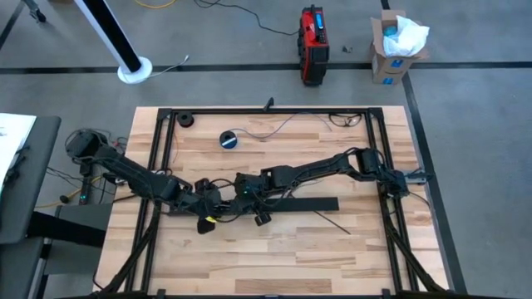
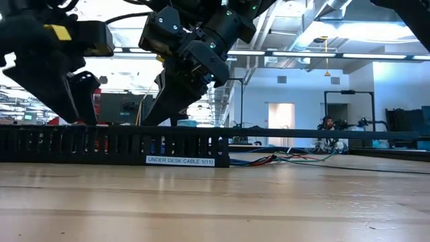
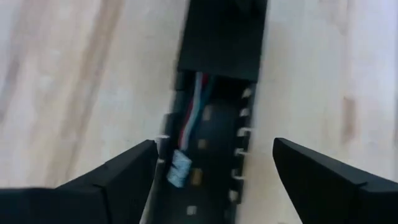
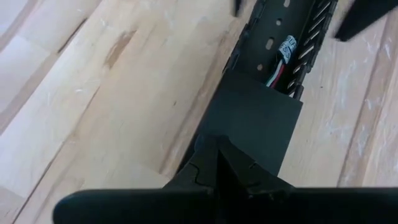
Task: Ziptie cables
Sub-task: Close the black cable duct with the black cable duct cover
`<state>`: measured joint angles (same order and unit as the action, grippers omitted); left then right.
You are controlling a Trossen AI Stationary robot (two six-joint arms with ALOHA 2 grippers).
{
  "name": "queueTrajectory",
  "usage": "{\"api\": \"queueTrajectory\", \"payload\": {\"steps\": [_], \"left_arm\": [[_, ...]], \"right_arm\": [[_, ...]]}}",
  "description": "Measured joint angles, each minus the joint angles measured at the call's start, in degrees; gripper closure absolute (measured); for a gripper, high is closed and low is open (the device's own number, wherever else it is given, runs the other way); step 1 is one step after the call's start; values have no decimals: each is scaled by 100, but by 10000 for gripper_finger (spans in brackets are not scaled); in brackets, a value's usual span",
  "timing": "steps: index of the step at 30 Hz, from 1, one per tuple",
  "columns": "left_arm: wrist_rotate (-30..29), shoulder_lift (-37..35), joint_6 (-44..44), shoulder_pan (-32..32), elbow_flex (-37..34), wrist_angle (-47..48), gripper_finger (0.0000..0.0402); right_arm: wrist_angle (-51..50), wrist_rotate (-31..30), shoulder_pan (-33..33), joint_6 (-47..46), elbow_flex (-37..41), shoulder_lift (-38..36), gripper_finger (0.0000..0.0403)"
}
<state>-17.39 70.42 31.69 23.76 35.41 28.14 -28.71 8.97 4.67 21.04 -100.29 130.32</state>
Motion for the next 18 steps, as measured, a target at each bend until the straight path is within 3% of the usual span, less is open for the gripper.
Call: {"api": "queueTrajectory", "payload": {"steps": [6, 12, 18], "left_arm": [[-796, 4, -327, 80, -14, 62, 88], [-297, 6, -471, 123, -432, -1169, 88], [-788, 6, -537, 143, -705, -1358, 88]], "right_arm": [[-44, 24, -37, 0, 0, 0, 403], [-46, 44, -63, 44, 0, 0, 403], [-75, 47, -66, 46, 0, 0, 403]]}}
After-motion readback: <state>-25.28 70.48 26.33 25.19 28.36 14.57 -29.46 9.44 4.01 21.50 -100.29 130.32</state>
